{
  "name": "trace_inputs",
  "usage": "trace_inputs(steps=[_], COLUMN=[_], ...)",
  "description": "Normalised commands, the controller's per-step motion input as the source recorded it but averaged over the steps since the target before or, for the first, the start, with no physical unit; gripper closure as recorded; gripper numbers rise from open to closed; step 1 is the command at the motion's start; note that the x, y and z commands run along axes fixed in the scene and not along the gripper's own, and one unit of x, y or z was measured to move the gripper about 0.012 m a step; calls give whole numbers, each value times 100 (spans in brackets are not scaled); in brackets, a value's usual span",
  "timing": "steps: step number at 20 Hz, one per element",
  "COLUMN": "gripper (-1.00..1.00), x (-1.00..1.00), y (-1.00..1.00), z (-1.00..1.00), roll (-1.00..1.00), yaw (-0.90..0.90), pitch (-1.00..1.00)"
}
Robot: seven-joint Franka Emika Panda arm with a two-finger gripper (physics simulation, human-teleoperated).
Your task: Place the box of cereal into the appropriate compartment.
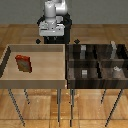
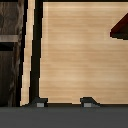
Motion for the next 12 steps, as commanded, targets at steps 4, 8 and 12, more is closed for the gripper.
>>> trace_inputs(steps=[4, 8, 12], gripper=[-100, -100, -100], x=[0, 0, 0], y=[0, -50, -100], z=[0, 0, 0], roll=[0, 0, 0], yaw=[0, 0, 0], pitch=[0, 0, 0])
